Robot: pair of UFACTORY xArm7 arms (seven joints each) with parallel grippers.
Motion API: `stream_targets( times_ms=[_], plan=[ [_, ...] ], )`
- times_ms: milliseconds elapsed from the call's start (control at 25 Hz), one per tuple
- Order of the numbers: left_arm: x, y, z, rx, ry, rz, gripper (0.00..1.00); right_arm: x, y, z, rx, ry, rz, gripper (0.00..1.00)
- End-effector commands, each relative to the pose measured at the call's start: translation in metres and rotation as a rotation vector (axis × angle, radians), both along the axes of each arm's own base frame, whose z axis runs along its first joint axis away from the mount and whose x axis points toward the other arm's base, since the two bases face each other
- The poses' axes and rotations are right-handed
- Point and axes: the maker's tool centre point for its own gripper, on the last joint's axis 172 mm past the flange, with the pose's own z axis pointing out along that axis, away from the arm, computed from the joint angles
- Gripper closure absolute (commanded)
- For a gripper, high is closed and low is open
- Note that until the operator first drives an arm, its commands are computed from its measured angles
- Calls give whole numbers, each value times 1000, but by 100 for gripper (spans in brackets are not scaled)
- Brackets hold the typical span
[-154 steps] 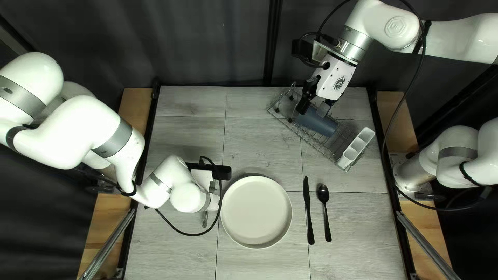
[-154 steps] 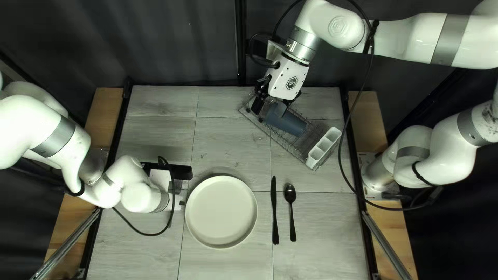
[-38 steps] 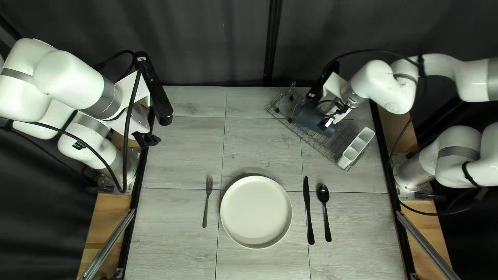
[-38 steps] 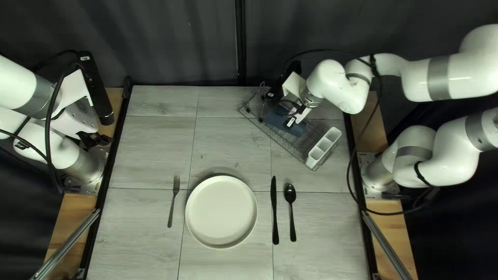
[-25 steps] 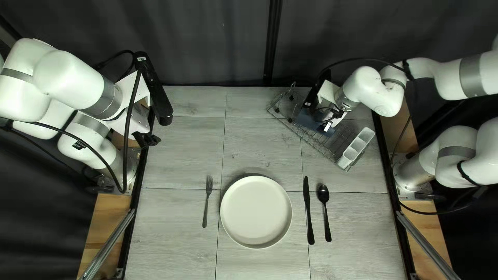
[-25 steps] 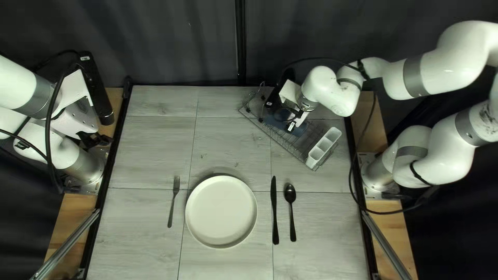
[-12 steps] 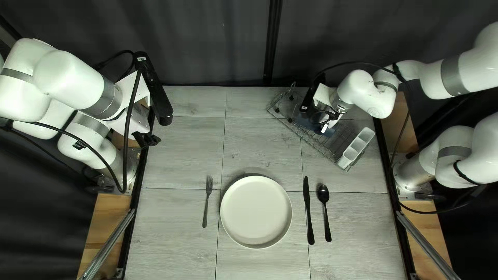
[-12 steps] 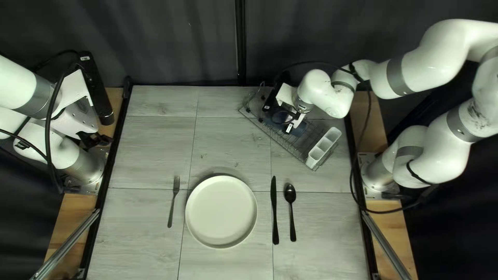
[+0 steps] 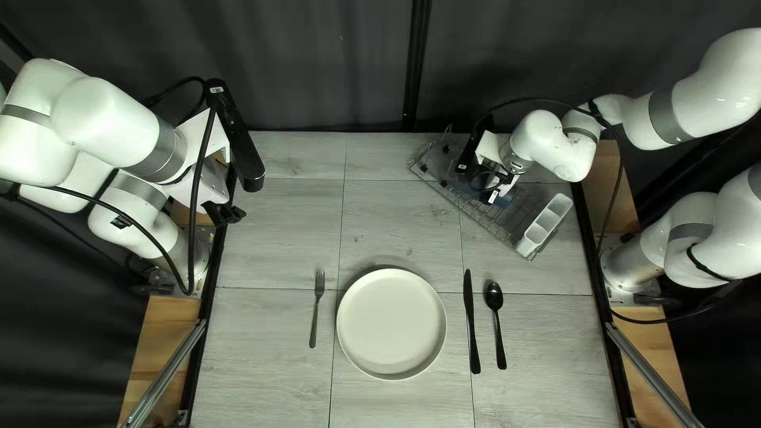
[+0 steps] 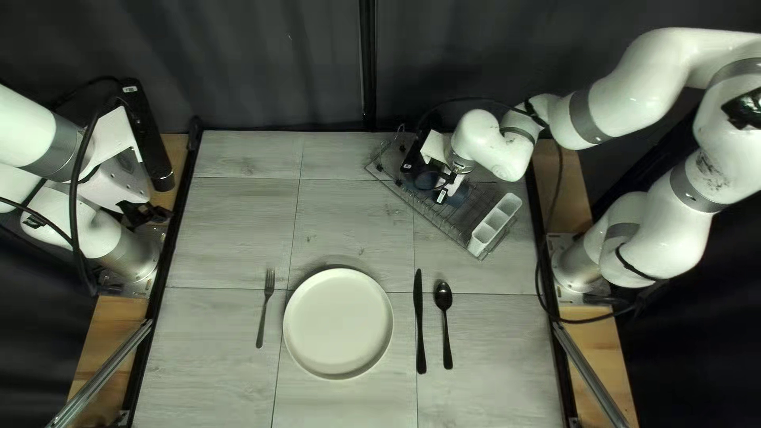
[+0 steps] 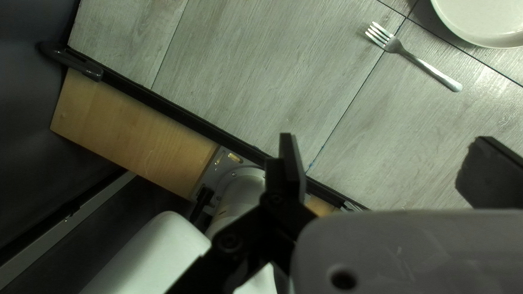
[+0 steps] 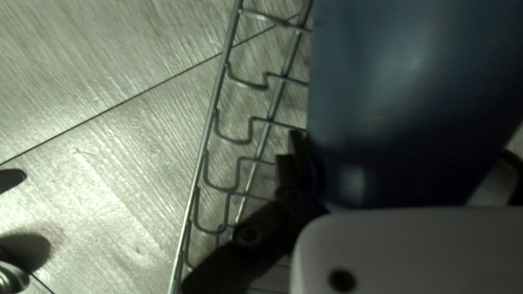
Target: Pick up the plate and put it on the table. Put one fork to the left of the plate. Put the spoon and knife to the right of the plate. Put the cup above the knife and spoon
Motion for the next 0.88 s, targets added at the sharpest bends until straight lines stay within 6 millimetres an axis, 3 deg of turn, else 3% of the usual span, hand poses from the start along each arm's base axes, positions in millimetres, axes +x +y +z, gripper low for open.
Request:
stream_targets(
  times_ms=[40,160,240,480,600,640,880],
  plan=[
    [0,0,0,0,0,0,0,1,8,56,-29,-25,-61,100],
    [0,0,0,0,0,0,0,15,37,96,-44,-61,-93,100],
    [0,0,0,0,0,0,0,28,59,106,-49,-79,-103,100],
    [0,0,0,0,0,0,0,71,169,110,-61,-89,-113,100],
    [0,0,0,0,0,0,0,92,216,103,-32,-107,-92,100],
    [0,0,0,0,0,0,0,96,224,101,-23,-107,-86,100],
    [0,0,0,0,0,0,0,96,224,101,-23,-107,-86,100]
  ],
)
